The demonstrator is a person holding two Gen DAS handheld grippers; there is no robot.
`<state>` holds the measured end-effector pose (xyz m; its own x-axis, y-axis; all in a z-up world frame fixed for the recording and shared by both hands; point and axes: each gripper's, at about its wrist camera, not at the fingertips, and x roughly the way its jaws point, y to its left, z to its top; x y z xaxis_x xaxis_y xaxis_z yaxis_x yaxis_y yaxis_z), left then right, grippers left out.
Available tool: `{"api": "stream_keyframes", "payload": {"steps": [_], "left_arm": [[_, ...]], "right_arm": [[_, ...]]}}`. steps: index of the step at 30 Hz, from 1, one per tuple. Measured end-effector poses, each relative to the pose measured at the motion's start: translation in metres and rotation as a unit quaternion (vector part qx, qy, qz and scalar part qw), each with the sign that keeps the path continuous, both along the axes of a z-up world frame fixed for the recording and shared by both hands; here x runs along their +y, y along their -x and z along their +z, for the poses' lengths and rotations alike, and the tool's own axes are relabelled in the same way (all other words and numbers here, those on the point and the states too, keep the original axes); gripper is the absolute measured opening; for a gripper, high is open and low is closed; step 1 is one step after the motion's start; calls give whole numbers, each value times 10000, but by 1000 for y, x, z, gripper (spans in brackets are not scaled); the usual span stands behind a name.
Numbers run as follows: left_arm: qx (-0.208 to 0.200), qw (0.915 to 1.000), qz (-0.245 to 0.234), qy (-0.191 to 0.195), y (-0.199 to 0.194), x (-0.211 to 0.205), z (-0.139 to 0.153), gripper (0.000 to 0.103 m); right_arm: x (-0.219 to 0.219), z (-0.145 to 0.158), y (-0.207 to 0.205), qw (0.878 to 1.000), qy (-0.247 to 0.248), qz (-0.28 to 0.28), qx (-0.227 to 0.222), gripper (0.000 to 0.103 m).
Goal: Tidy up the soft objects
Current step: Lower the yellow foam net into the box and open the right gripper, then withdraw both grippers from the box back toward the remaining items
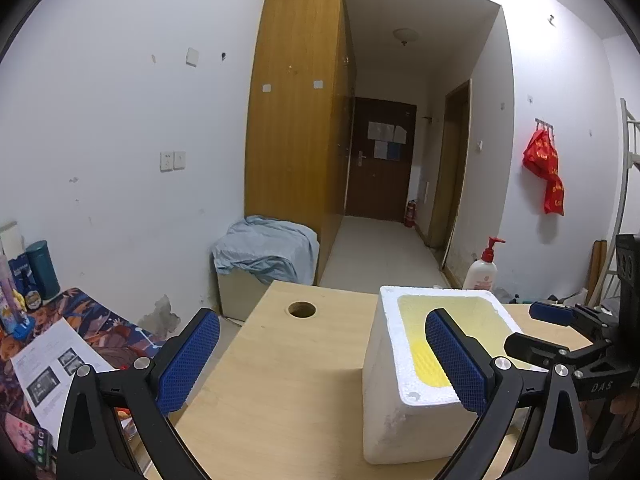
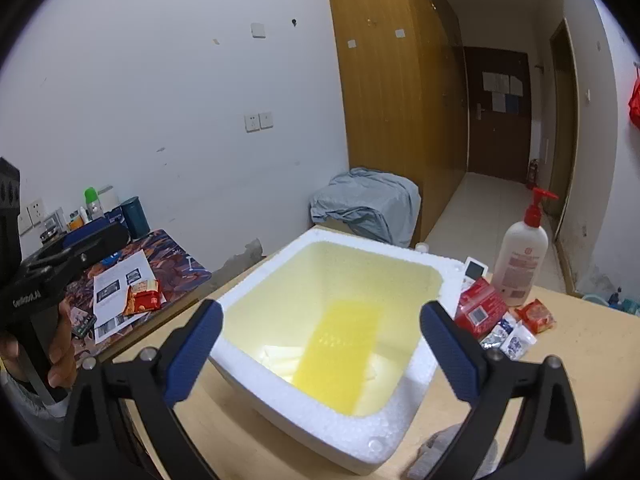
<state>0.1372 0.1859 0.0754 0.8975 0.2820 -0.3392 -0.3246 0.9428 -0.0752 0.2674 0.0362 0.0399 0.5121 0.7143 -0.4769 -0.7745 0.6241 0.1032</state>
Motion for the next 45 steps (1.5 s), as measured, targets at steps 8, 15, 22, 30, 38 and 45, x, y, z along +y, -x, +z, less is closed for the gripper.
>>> {"api": "stream_keyframes", "payload": {"steps": [8,15,22,30,38,45], "left_arm": [[-13,9999,-99,-34,3,-7,2,103],[-20,9996,-279,-104,6,-26,5,103],[-4,9986,-515,-88,7,-48,8,103],[-32,9951,-969,-177,1,-86,11,103],[-9,9866,-1613,-224,-13,-130,12,103],[-26,9805,-1948,-274,-13,-158,13,103]], "right_arm": [[-6,1,2,10000,11,-58,-50,102],[-26,9,9,9995,-81,-249,-148,102],[-54,16,16,9984,-213,-481,-221,103],[-92,21,27,9957,-319,-808,-320,103],[-146,24,37,9883,-465,-1409,-348,103],[-179,25,54,9815,-493,-1796,-451,103]]}}
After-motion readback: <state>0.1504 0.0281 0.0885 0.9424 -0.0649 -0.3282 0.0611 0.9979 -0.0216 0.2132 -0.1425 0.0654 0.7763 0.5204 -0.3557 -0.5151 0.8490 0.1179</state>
